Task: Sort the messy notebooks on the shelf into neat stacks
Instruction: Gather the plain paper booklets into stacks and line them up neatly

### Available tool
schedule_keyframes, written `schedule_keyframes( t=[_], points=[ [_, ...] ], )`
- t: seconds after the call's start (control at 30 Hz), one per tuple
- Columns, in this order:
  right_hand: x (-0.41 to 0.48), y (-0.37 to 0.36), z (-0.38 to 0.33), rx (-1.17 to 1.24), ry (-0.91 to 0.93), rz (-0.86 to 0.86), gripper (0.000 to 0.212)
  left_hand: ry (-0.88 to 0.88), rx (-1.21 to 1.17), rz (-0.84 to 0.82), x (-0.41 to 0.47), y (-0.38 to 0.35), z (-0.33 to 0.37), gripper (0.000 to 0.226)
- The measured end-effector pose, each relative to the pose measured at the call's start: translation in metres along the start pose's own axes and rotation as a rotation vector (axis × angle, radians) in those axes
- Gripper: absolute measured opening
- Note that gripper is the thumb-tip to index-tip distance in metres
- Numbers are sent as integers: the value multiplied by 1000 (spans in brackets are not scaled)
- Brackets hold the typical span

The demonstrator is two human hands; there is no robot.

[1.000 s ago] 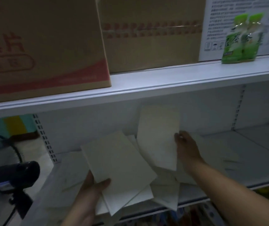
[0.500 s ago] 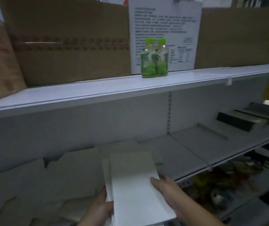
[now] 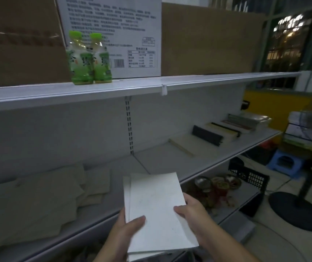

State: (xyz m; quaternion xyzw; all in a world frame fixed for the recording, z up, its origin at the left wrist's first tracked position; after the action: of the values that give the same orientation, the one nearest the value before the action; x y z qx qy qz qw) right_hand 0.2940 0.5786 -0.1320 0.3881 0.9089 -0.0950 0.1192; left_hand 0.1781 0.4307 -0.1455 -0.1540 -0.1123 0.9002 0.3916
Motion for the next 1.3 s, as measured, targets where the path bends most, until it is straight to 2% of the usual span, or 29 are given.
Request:
schedule_keyframes(
  t=[0.23, 0.33, 0.43, 0.5, 0.6, 0.77, 0.8, 0.83, 0.9, 0.93, 1.0, 1.03, 1.1, 1.17, 1.3],
  points=[
    [36, 47, -11, -7, -1, -77, 55, 61, -48, -132, 44, -35, -11, 62],
    [65, 53, -16, -38, -32, -65, 61, 40, -24, -137, 73, -40, -8, 69],
    [94, 59, -29, -73, -50, -94, 62, -12, 10, -72, 106, -43, -5, 77],
    [114, 63, -40, -127, -33, -99, 58, -7, -23, -75, 127, -53, -2, 68],
    [144, 69, -55, -129, -10, -18, 50, -26, 28, 14, 157, -61, 3, 39],
    [203, 75, -59, -214, 55, 72, 61, -80, 432, 84, 204, -59, 9, 37],
    [215, 76, -59, -262, 68, 67, 67, -86, 525, 85, 210, -60, 10, 48],
    [227, 77, -62, -309, 82, 49, 72, -92, 617, 76, 217, -63, 9, 72],
    [246, 78, -72, -404, 102, -8, 79, -64, 851, 40, 232, -68, 6, 142],
    [257, 79, -78, -442, 108, -37, 80, -44, 1032, 38, 239, -70, 5, 154],
    [274, 80, -88, -498, 135, -96, 80, -48, 1374, 93, 242, -80, 7, 147],
    [280, 79, -93, -535, 142, -116, 80, -83, 1469, 145, 245, -84, 5, 140],
    [293, 76, -103, -610, 177, -145, 87, -140, 1569, 249, 250, -91, 3, 129],
    [308, 72, -111, -692, 219, -194, 92, -205, 1624, 390, 256, -92, -4, 128],
    [323, 67, -118, -868, 293, -268, 89, -200, 1677, 508, 260, -88, -9, 124]
  ],
)
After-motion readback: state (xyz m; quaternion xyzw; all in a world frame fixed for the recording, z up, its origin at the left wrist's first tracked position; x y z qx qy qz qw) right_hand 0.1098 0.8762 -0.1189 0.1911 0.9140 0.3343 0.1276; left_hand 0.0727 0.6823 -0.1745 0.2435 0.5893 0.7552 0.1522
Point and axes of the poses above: each hand's wrist, its own x-axis towards the middle knuckle, its own y-axis out of the back of the hand, z = x × y, the point moved 1 cm from there along x, towards the middle knuckle, and after that the axes turned 4 degrees about z, right-handed, at the moved point
